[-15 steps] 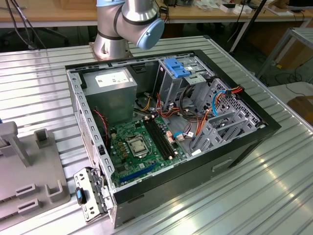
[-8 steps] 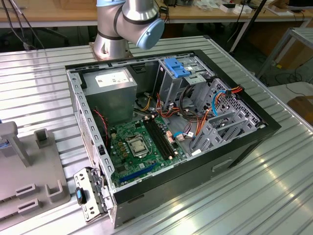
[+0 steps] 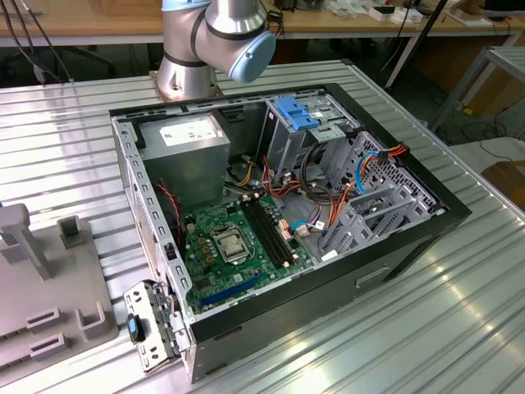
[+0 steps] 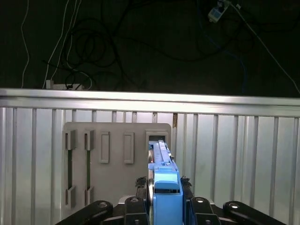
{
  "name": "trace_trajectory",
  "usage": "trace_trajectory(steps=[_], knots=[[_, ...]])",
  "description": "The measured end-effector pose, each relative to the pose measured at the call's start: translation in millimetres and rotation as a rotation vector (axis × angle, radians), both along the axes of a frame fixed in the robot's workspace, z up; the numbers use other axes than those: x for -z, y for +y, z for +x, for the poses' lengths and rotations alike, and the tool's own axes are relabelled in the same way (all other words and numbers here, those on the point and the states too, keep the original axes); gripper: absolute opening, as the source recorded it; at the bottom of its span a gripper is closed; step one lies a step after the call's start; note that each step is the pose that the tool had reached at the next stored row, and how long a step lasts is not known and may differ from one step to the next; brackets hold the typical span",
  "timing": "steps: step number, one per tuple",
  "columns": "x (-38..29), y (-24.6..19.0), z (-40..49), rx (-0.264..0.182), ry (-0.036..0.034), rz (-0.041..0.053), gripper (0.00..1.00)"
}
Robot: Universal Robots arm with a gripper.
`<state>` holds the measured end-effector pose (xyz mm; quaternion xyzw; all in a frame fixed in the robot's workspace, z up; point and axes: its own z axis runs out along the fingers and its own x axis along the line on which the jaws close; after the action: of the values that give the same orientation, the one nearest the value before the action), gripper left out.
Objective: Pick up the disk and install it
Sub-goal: 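Pick up the disk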
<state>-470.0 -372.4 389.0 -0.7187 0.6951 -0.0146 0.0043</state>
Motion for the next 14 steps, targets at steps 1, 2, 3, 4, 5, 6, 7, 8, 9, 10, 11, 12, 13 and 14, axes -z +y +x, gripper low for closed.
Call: trace_trajectory(steps=[1,2,3,4,5,6,7,8,9,10,11,12,13,14], knots=[[-4.6,0.0,0.0,0.000,0.0001,0.0000,0.37],[-8.0,0.0,0.0,0.000,0.0001,0.0000,0.37],[-12.2,0.0,0.0,0.000,0.0001,0.0000,0.37],[-15.0,0.0,0.0,0.000,0.0000,0.0000,0.37],[-20.6,0.0,0.0,0.000,0.0001,0.0000,0.37],[-22.3,0.0,0.0,0.000,0.0002,-0.0001,0.37],[-22.4,0.0,-0.1,0.000,-0.0001,0.0001,0.37],[-22.4,0.0,0.0,0.000,-0.0001,0.0003,0.37],[-22.4,0.0,0.0,0.000,-0.0001,0.0003,0.37],[-22.5,0.0,0.0,0.000,0.0001,0.0003,0.37],[-22.5,0.0,0.0,0.000,0.0002,0.0004,0.37],[-22.5,0.0,0.0,0.000,0.0001,0.0005,0.37],[-22.7,0.0,0.0,0.000,0.0001,0.0004,0.37],[-25.2,0.0,0.0,0.000,0.0008,0.0003,0.37]])
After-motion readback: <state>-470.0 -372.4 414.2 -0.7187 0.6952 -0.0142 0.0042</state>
